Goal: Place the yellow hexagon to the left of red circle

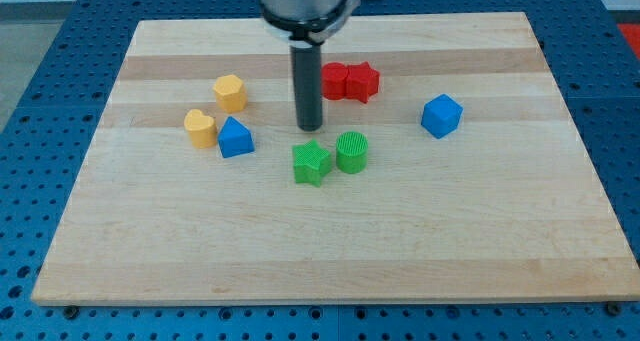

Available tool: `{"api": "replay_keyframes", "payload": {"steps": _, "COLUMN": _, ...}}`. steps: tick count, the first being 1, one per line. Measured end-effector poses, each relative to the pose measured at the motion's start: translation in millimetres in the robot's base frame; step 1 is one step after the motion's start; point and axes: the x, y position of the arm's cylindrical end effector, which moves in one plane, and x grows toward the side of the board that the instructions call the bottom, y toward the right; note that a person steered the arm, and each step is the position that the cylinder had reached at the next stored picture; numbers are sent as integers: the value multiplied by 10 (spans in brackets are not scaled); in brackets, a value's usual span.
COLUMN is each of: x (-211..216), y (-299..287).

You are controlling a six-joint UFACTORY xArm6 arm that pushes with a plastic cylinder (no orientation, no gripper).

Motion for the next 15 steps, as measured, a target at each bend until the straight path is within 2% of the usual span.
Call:
{"api": "replay_keyframes", "payload": {"steps": 3, "x": -10, "y": -1048}}
{"api": "replay_keyframes", "payload": {"steps": 5, "x": -256, "y": -1235}}
{"api": "replay_keyframes", "payload": {"steps": 9, "x": -483, "y": -1005}}
{"api": "replay_keyframes", "payload": {"steps": 11, "x": -499, "y": -1406}}
{"api": "replay_keyframes", "payload": {"steps": 12, "x": -622, "y": -1415}}
{"api": "replay_keyframes", "payload": {"steps": 15, "x": -687, "y": -952}}
